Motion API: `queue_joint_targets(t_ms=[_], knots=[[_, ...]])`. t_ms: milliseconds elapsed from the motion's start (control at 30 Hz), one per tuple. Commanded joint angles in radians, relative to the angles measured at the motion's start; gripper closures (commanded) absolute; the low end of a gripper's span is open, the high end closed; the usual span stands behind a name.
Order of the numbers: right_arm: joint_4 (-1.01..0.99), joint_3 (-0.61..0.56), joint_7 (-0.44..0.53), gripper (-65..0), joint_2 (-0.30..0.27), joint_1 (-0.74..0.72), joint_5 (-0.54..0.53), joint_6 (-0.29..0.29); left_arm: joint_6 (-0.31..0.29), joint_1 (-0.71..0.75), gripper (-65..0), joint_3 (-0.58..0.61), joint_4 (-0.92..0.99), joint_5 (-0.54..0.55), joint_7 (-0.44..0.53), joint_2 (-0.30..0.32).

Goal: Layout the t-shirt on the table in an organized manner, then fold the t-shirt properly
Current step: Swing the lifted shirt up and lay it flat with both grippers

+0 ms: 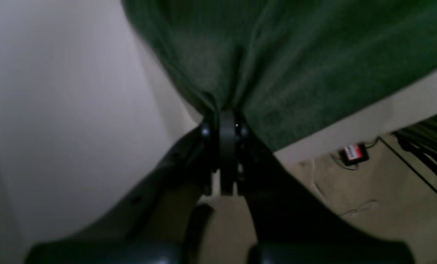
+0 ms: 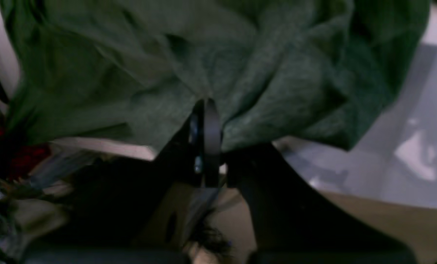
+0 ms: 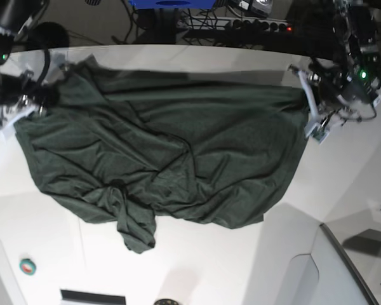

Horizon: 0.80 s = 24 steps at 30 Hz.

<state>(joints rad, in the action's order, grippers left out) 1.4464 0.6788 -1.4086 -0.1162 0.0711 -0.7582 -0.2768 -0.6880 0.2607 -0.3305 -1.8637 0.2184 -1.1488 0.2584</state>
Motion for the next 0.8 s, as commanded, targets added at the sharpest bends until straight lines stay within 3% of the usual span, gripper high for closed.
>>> queue_joint_targets(t_ms=[0,67,167,333,533,767], knots=[[0.017,0.003,0.012,-0.5,-0.032,-0.038,-0.016,0.03,0.012,-0.034,0.0,0.009,-0.017,0.003,0.01,0.019],[0.017,0.002,0.012,-0.5,-0.038,-0.089,-0.016,0.066,0.05,-0.1,0.0,0.043,-0.017,-0.029,-0.035,0.025],[-0.032,-0.026,0.012,-0.5,-0.076,-0.182,-0.016,0.104,0.06,-0.217,0.0,0.109,-0.014,-0.073,-0.095,0.02],[-0.296,-0.135,0.039,-0.5,-0.164,-0.368,-0.016,0.133,0.063,-0.432,0.0,0.248,0.055,-0.138,-0.147,0.02],[-0.494,-0.317,0.17,-0.5,-0.244,-0.552,-0.016,0.133,0.063,-0.647,0.0,0.354,0.316,-0.199,-0.141,0.019],[-0.674,-0.529,0.317,-0.5,-0.284,-0.81,-0.016,0.13,0.064,-0.889,0.0,0.434,0.611,-0.201,-0.07,0.005]])
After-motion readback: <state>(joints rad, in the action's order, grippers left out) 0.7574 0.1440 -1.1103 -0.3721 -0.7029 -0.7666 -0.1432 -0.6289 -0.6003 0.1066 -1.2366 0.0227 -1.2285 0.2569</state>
